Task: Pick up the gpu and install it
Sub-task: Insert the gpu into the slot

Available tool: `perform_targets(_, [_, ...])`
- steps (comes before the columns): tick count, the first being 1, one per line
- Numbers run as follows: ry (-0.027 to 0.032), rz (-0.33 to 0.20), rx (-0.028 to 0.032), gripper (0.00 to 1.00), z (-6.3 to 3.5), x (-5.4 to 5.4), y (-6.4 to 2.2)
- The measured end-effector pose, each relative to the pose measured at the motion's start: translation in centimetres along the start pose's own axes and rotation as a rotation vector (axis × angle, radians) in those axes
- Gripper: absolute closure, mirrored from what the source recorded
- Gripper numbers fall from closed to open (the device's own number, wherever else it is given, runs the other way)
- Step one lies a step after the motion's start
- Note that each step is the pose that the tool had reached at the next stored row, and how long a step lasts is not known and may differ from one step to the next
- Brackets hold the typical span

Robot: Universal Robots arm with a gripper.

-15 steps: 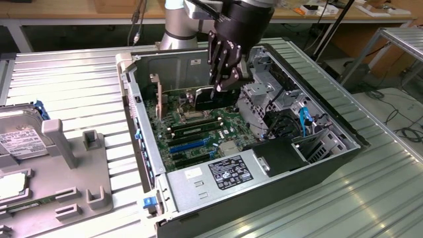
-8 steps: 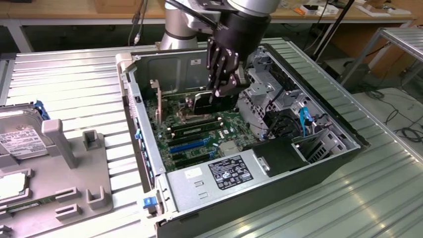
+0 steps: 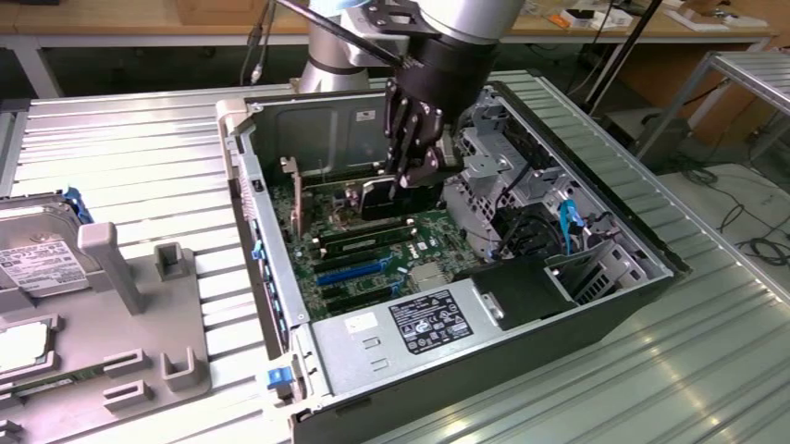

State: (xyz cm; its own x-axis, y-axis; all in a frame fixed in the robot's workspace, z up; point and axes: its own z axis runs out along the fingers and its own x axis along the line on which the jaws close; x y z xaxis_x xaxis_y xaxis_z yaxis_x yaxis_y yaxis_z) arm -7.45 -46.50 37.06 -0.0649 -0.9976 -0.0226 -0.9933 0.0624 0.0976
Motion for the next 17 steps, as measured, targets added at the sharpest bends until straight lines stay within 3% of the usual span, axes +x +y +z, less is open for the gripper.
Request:
perform_targets(13, [0.0000, 0.000, 0.0003, 0.73, 0.73, 0.0, -0.07])
perform_targets(17, [-0.0001, 0.000, 0.0005, 0.73, 1.41, 0.0, -0.14])
